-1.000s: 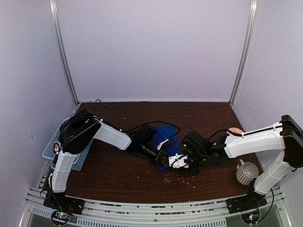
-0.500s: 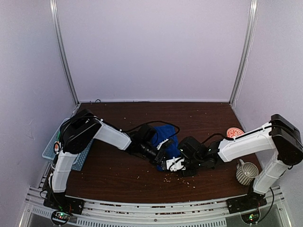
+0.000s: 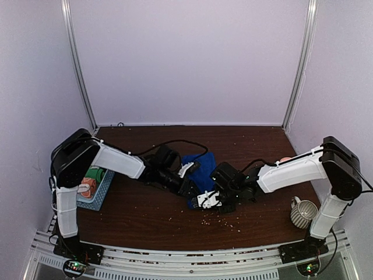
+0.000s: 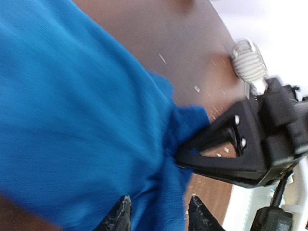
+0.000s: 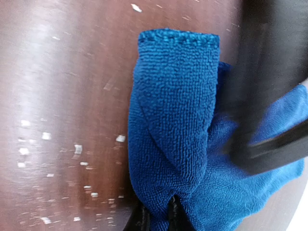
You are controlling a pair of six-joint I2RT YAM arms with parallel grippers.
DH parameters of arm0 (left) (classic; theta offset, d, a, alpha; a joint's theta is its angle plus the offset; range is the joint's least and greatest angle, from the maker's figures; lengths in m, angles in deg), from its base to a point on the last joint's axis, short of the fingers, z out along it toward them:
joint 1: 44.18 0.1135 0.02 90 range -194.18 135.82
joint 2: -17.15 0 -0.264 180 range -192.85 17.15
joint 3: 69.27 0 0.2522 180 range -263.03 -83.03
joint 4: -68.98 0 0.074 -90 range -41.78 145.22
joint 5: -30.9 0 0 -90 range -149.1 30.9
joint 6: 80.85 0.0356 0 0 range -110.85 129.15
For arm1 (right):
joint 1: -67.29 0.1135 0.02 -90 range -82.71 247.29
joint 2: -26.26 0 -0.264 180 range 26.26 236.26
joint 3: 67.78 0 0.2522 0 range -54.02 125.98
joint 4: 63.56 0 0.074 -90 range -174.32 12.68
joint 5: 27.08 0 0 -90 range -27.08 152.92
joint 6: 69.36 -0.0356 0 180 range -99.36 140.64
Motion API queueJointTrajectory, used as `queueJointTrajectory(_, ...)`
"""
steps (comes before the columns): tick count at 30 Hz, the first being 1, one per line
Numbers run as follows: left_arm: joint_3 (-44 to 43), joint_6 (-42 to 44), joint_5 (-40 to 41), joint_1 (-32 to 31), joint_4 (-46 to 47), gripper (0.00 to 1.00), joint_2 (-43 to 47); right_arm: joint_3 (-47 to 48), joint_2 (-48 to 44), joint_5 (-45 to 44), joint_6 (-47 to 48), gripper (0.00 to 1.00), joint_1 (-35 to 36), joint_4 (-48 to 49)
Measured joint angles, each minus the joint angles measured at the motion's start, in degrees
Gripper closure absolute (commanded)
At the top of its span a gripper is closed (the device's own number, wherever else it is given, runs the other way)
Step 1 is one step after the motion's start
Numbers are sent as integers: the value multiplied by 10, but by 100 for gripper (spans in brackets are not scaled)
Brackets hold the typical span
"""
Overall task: Roll the towels
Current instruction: Roll the towel at the center of the board.
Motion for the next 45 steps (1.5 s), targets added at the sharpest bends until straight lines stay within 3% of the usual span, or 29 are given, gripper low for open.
queueJointTrajectory(6,54,73,119,15,-36,58,127,63,8,105,-17,96,-4,-140)
queueJointTrajectory(10,169,116,193,5,12,55,261,121,37,207,-34,96,-23,-259)
queueJointTrajectory(13,250,179,269,-43,48,54,369,174,82,276,-37,96,-56,-337)
queueJointTrajectory(17,260,282,337,-150,66,54,428,278,183,363,-37,97,-112,-446)
queueJointTrajectory(20,235,348,364,-200,61,56,412,350,257,426,-30,97,-143,-531)
queueJointTrajectory(25,153,427,380,-235,12,59,300,405,323,489,-33,97,-169,-612)
queueJointTrajectory(34,58,465,433,-251,-52,59,108,407,327,493,-59,97,-171,-615)
queueJointTrajectory(45,31,468,495,-250,-46,59,61,407,327,493,-63,97,-171,-614)
